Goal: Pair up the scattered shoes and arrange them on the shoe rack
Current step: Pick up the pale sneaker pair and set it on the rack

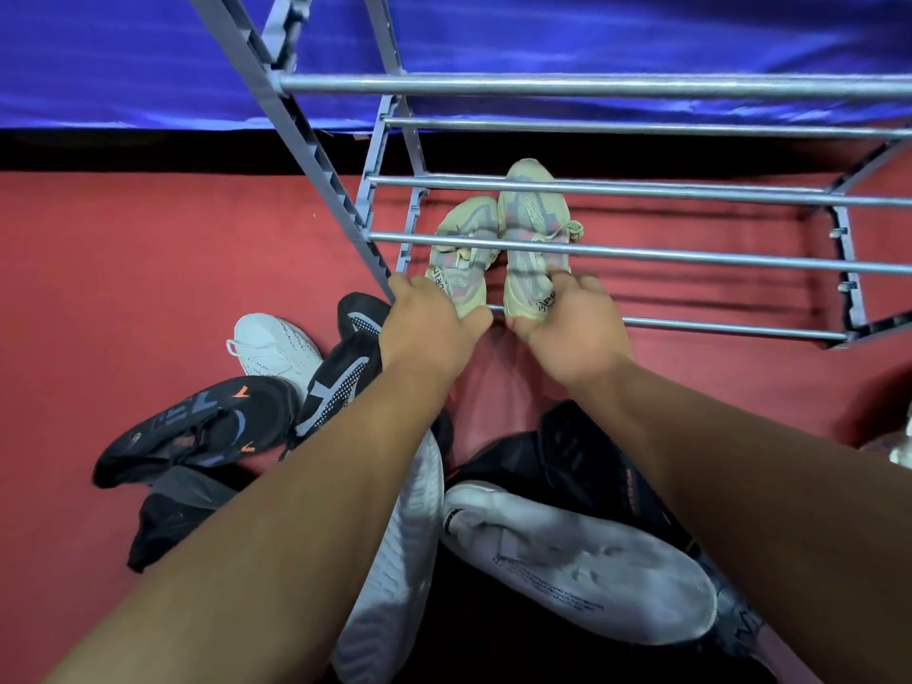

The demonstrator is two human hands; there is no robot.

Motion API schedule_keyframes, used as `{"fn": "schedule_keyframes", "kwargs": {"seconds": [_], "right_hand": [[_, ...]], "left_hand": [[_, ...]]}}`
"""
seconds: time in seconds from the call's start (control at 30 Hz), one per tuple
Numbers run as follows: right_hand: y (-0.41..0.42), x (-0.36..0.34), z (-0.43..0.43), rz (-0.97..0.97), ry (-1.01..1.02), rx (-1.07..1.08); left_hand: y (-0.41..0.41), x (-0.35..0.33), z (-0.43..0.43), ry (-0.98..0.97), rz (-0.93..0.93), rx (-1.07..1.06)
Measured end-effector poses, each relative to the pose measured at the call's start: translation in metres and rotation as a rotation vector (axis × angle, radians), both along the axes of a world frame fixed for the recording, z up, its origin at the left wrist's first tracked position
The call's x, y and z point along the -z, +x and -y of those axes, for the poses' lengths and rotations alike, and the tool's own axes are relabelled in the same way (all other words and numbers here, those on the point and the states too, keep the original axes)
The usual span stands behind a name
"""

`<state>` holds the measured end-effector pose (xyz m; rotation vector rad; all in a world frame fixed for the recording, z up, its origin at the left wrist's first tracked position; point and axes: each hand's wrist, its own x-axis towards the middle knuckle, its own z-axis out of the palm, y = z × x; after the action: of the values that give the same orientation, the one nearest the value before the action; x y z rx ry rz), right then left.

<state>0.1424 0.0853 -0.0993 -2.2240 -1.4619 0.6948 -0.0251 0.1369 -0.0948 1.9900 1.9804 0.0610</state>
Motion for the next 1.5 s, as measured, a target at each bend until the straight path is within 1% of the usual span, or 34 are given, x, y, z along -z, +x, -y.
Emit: {"fn": "schedule_keyframes", "kwargs": {"seconds": [0.07,0.17,0.27,0.33,0.43,0.5,0.6,0.7,0.83,0.9,1.1,1.27,1.5], "right_hand": [[0.0,0.003,0.005,0.001,0.022,0.004],[-0.001,0.002,0.005,0.012,0.056,0.034],[-0.003,-0.004,-0.005,0.019,0.012,0.054],[-0.007,-0.008,-0.016,0.028,-0.006,0.051],[-0.018,-0.013,-0.032,0.064,-0.042,0.022],[-0.024,-0.012,-0.039,0.082,-0.078,-0.021],[-0.027,-0.006,-0.043,0.153,-0.111,-0.063],[-0.023,0.001,-0.042,0.152,-0.13,-0.059],[-0.017,0.009,-0.04,0.097,-0.105,-0.032],[-0.017,0.011,-0.04,0.069,-0.111,-0.024],[-0.004,0.009,-0.036,0.053,-0.168,-0.122],[0.002,0.0,-0.028,0.045,-0.2,-0.155],[-0.008,-0.004,-0.032,0.083,-0.268,-0.217]], "left_hand": [[-0.003,0.002,0.009,0.081,0.003,0.026],[0.001,0.004,0.011,0.149,0.082,-0.005],[0.008,0.008,0.003,0.188,0.094,-0.021],[0.012,0.011,-0.007,0.161,0.066,-0.025],[0.014,0.016,-0.023,0.031,-0.073,-0.034],[0.015,0.017,-0.028,-0.051,-0.112,-0.062],[0.015,0.019,-0.03,-0.056,-0.167,0.007],[0.012,0.018,-0.029,-0.074,-0.148,0.014],[0.008,0.018,-0.025,-0.066,-0.117,0.008],[0.007,0.017,-0.024,-0.056,-0.129,0.017],[0.003,0.012,-0.022,-0.066,-0.118,0.036],[-0.003,-0.006,-0.01,-0.098,-0.153,0.054],[-0.012,-0.018,-0.001,-0.144,-0.206,0.115]]}}
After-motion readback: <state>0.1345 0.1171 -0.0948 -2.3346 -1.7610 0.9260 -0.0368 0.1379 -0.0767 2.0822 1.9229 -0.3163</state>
